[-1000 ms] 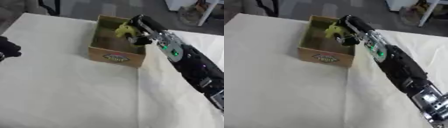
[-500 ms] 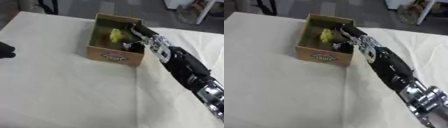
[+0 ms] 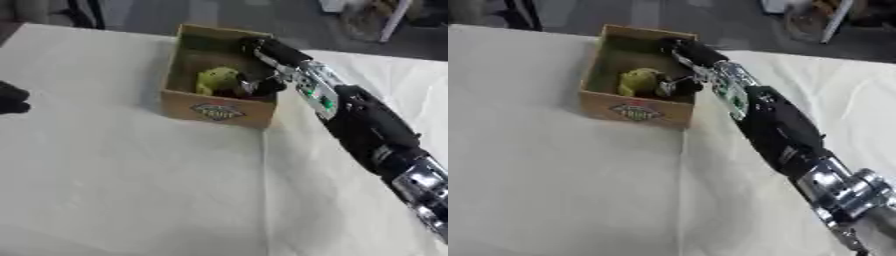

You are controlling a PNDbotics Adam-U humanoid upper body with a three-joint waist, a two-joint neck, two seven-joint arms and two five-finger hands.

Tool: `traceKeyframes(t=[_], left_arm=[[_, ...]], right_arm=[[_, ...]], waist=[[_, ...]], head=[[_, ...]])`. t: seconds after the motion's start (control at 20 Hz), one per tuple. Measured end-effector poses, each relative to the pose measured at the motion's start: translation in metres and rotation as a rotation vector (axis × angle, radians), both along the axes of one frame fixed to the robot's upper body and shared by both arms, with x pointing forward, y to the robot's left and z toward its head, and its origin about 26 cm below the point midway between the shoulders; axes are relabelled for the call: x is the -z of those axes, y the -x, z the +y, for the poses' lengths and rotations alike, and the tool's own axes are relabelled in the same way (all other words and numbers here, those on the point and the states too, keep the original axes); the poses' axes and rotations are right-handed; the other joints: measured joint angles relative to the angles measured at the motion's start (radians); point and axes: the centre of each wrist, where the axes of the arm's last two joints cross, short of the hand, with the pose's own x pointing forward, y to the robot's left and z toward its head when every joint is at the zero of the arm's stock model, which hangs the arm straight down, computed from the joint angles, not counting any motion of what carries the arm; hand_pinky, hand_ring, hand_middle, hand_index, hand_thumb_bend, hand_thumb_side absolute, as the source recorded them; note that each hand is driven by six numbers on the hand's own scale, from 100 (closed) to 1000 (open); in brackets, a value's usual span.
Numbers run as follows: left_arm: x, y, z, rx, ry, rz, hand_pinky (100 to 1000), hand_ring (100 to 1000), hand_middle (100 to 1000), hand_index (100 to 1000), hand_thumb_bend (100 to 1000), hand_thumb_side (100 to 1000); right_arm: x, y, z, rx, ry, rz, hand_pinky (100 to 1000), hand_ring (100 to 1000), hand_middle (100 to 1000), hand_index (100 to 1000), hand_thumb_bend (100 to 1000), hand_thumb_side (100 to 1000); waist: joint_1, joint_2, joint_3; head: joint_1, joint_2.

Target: Pick up objects on the table and place them in the box.

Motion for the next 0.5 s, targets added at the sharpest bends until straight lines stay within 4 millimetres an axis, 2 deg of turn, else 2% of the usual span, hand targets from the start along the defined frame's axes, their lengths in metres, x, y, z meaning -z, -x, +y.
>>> traceKeyframes(t=[0.2,0.25,0.3,0.45,0.5], left_arm=[[0.008,0.000,0.005,-0.030,0.000,0.020,765,748,644,770,322,598],[0.010,-0.001,0.007,-0.041,0.001,0.027,764,748,644,769,322,599],[0.013,-0.001,0.009,-0.054,0.001,0.034,764,748,644,769,322,600],[0.021,-0.001,0.018,-0.104,0.002,0.055,764,748,644,769,323,596],[0.024,-0.001,0.021,-0.124,0.002,0.060,763,748,644,769,323,595]], right_arm=[[-0.022,0.014,0.011,-0.067,-0.093,-0.037,768,909,806,881,100,216],[-0.027,0.019,0.014,-0.087,-0.120,-0.041,748,897,789,867,100,286],[-0.030,0.024,0.017,-0.106,-0.147,-0.043,736,890,775,855,100,195],[-0.039,0.043,0.028,-0.168,-0.232,-0.042,695,864,732,802,100,168],[-0.041,0.050,0.032,-0.189,-0.261,-0.040,629,840,704,780,100,163]], waist=[[0.011,-0.015,-0.059],[0.013,-0.018,-0.075],[0.015,-0.022,-0.091],[0.025,-0.034,-0.144],[0.029,-0.037,-0.162]], head=[[0.029,0.019],[0.037,0.025],[0.047,0.029],[0.081,0.044],[0.095,0.049]])
